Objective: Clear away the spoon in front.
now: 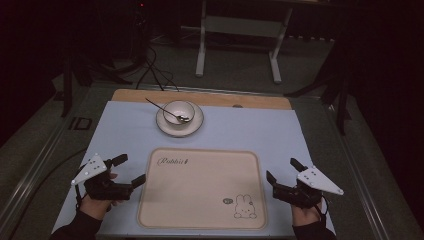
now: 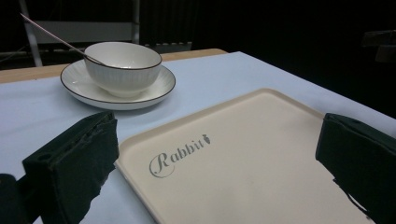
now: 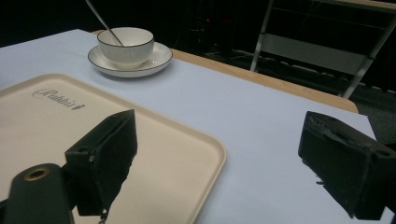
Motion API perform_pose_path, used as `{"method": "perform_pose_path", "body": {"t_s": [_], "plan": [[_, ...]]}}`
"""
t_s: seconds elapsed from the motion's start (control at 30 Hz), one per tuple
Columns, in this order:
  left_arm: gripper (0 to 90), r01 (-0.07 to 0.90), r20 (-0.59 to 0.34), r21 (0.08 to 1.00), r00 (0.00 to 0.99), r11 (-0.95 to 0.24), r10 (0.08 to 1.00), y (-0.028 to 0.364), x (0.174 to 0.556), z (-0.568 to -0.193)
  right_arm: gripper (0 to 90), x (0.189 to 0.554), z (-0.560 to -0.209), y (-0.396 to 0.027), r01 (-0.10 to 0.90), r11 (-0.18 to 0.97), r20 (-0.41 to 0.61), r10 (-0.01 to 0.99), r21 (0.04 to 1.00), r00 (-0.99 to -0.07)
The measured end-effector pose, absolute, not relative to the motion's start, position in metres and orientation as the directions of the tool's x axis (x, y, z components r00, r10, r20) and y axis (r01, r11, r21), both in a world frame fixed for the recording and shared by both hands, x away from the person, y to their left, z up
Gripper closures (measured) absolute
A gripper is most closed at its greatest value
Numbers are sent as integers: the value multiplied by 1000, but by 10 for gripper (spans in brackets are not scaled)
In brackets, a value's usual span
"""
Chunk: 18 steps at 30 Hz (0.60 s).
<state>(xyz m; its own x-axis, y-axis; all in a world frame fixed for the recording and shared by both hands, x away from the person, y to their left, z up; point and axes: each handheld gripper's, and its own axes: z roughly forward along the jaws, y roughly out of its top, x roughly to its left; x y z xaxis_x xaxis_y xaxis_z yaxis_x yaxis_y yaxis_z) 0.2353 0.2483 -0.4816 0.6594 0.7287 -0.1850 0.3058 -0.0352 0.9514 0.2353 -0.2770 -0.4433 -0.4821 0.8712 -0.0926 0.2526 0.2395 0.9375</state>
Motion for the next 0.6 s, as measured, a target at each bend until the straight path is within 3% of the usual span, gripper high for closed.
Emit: {"method": "perform_pose_path", "body": {"t_s": [0.6], "plan": [[0,327,-156,938,703,-120,693,234,232,-477,114,231,-441,-276,233,238,-96,865,943,-493]]}}
